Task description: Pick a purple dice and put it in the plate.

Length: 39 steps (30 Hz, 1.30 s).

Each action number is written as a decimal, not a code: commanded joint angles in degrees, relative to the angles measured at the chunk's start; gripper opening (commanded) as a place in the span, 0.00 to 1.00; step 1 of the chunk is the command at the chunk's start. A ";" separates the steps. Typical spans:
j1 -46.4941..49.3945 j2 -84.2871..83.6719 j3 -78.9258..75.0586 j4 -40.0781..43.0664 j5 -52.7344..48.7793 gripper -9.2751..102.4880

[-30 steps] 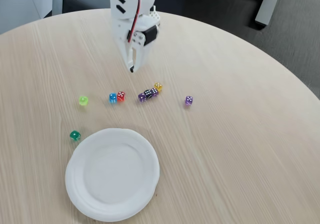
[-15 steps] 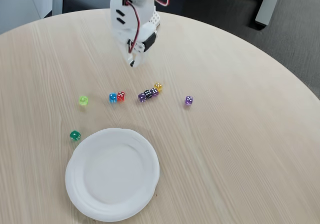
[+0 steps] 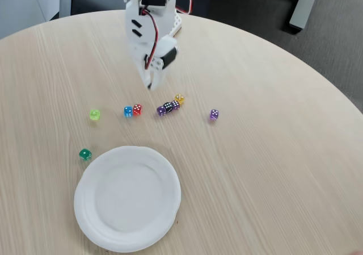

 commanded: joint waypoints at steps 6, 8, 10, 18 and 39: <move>0.44 0.00 1.41 -15.38 -0.79 0.08; 0.44 -0.09 2.02 -16.26 -1.14 0.09; 0.44 -0.70 2.29 -16.35 -0.97 0.09; 0.44 -14.59 2.29 -16.35 0.88 0.11; 0.62 -18.46 1.49 -15.64 9.76 0.13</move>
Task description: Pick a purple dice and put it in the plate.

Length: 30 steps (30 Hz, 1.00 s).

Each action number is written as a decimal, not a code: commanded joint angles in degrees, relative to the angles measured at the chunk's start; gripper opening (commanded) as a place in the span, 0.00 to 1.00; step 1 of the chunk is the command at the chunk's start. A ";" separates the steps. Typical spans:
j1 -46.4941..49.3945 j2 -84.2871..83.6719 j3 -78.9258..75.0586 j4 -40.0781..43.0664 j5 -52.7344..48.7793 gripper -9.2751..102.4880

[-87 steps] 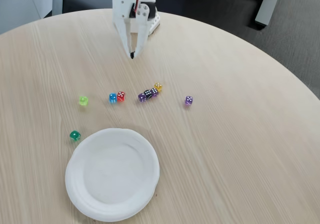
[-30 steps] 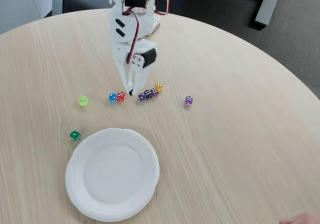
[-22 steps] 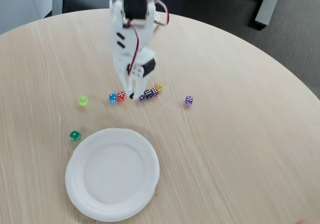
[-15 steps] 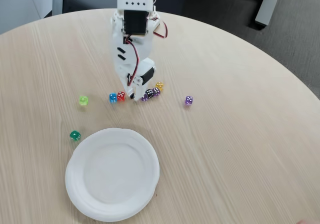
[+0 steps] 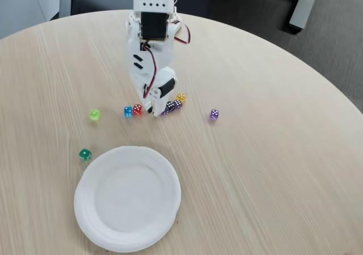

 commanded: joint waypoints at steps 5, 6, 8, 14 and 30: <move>0.44 -0.09 -0.18 0.62 7.47 0.14; 0.44 -0.09 -0.18 0.62 7.65 0.14; 0.44 -0.09 -0.18 0.62 7.56 0.14; 0.53 -0.18 -0.44 0.62 8.35 0.15; 3.87 -1.41 -0.88 0.62 6.68 0.14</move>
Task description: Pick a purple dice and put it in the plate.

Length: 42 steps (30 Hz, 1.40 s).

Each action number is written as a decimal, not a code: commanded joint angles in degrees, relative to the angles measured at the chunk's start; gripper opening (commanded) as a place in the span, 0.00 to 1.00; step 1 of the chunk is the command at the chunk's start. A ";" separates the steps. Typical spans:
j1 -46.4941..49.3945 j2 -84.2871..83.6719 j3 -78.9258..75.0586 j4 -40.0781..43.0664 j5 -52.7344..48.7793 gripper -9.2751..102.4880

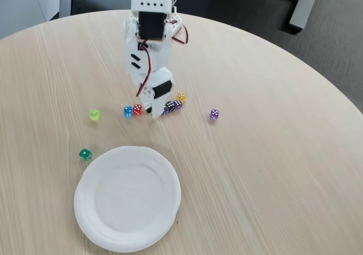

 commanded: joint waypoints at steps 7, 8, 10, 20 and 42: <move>-4.92 0.00 -0.70 0.26 -1.05 0.14; -5.98 0.00 -0.70 0.26 -0.79 0.14; -7.91 0.00 -0.70 0.26 -0.53 0.14; -15.21 0.00 -0.26 0.35 -0.53 0.15; -21.18 0.09 -0.26 0.44 -2.55 0.24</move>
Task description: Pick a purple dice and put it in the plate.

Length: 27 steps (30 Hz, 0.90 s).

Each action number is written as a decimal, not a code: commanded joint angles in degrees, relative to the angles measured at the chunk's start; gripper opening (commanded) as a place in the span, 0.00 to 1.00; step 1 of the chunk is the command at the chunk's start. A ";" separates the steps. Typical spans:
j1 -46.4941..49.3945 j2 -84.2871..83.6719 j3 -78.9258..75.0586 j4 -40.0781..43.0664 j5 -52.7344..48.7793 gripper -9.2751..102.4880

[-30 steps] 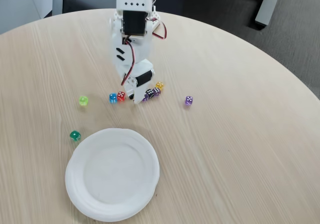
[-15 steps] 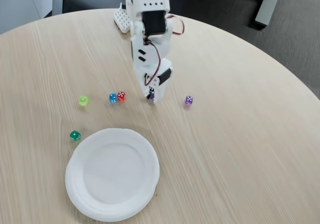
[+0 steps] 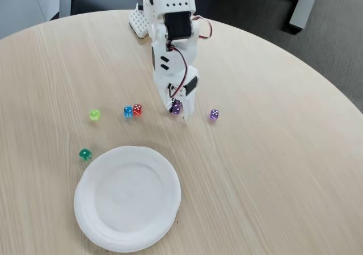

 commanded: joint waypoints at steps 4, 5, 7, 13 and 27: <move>-5.54 0.09 0.00 0.44 1.93 0.24; -6.59 0.09 0.00 0.44 2.29 0.24; -8.09 0.09 0.00 0.44 2.72 0.24; -8.53 0.09 0.00 0.44 3.43 0.23; -7.56 0.00 0.00 0.35 5.89 0.22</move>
